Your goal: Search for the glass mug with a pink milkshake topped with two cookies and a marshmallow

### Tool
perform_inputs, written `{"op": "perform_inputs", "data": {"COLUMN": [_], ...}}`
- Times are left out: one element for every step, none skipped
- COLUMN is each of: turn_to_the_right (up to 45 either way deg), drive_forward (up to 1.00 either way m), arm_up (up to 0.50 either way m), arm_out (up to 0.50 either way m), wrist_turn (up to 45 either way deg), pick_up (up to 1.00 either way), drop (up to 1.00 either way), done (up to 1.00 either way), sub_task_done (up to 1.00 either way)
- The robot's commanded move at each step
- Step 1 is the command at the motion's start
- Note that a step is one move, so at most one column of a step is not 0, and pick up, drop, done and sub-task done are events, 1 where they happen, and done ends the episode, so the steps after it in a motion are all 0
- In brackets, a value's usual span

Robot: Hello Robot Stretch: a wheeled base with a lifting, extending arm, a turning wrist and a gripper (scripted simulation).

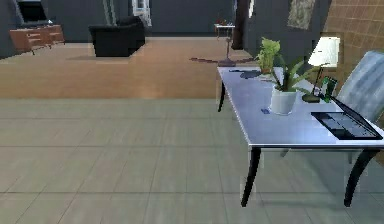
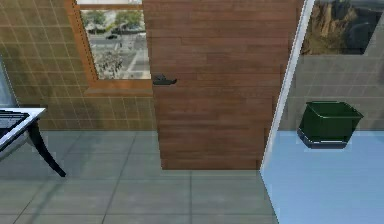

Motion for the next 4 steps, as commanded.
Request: {"op": "perform_inputs", "data": {"turn_to_the_right": [0.0,-6.0,0.0,0.0], "drive_forward": [0.35,0.0,1.0,1.0], "arm_up": [0.0,0.0,0.0,0.0], "arm_out": [0.0,0.0,0.0,0.0], "wrist_turn": [0.0,0.0,0.0,0.0], "pick_up": [0.0,0.0,0.0,0.0], "drop": [0.0,0.0,0.0,0.0], "done": [0.0,0.0,0.0,0.0], "sub_task_done": [0.0,0.0,0.0,0.0]}}
